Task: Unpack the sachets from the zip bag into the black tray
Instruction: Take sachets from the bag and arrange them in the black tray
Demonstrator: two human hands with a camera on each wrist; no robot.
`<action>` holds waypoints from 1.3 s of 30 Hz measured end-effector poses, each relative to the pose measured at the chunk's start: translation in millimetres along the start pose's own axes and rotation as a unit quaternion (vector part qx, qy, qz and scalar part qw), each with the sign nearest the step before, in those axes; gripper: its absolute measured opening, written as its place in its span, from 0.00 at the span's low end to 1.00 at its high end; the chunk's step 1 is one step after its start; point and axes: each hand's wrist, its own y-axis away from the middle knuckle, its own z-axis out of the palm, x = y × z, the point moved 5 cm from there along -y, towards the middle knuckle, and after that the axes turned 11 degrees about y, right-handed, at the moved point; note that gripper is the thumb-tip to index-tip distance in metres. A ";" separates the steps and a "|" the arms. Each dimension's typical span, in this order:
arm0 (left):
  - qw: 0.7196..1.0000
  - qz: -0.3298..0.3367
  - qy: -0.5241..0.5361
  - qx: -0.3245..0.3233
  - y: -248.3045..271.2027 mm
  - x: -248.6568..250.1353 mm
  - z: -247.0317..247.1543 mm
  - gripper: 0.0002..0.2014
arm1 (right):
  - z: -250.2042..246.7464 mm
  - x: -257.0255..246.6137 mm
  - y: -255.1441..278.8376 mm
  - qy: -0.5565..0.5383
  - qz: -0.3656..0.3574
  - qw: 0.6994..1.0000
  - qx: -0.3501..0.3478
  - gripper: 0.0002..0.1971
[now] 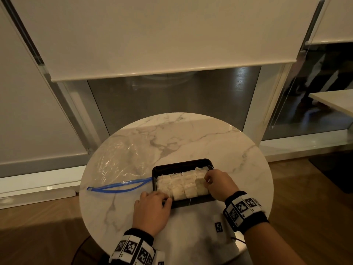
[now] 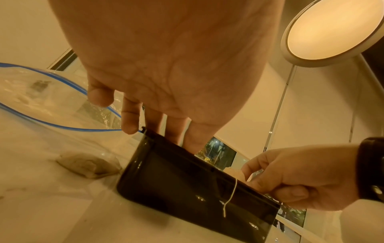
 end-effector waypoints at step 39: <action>0.981 -0.140 0.128 0.037 1.3 -85.0 -33.1 0.16 | 12.0 -8.1 50.4 -0.027 -0.024 0.995 0.090 0.04</action>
